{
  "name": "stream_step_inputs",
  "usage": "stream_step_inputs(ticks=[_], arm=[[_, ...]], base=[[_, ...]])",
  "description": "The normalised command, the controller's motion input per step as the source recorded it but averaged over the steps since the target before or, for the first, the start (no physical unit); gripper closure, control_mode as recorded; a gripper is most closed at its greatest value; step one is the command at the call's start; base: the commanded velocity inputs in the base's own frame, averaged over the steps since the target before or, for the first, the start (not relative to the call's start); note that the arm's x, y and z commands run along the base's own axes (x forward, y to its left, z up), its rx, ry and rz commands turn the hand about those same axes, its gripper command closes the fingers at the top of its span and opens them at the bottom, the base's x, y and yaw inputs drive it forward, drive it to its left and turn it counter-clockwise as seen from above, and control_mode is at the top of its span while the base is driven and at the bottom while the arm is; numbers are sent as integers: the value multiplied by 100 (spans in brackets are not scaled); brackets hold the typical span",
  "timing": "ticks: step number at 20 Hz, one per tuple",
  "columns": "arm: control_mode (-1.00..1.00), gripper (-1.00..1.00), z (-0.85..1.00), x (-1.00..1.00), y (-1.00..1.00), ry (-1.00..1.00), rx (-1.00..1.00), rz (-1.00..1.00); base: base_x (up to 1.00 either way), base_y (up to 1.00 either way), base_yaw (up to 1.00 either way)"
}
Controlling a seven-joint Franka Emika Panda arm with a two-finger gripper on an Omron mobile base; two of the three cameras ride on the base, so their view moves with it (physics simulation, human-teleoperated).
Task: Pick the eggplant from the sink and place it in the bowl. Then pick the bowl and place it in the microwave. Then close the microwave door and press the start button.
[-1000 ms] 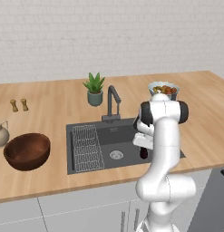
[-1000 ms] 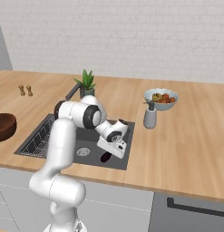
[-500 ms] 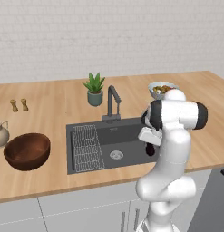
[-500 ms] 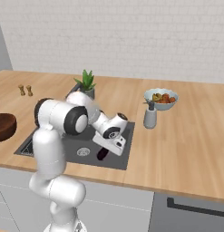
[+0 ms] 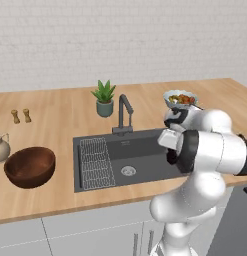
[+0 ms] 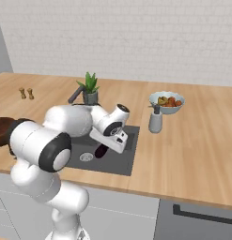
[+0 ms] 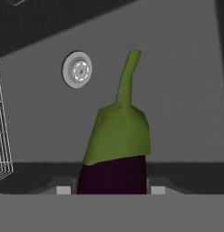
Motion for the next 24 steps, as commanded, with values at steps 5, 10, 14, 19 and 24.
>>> stream_step_inputs(ticks=[5,10,14,19,24], arm=[[-100,100,76,-58,25,0,0,0],[-100,100,69,-69,43,0,0,0],[-100,100,59,-64,66,0,0,0],[-100,100,50,-28,83,0,0,2],[-100,100,21,4,100,2,0,8]], base=[[0,0,0],[0,0,0],[0,0,0],[0,0,0],[0,0,0]])
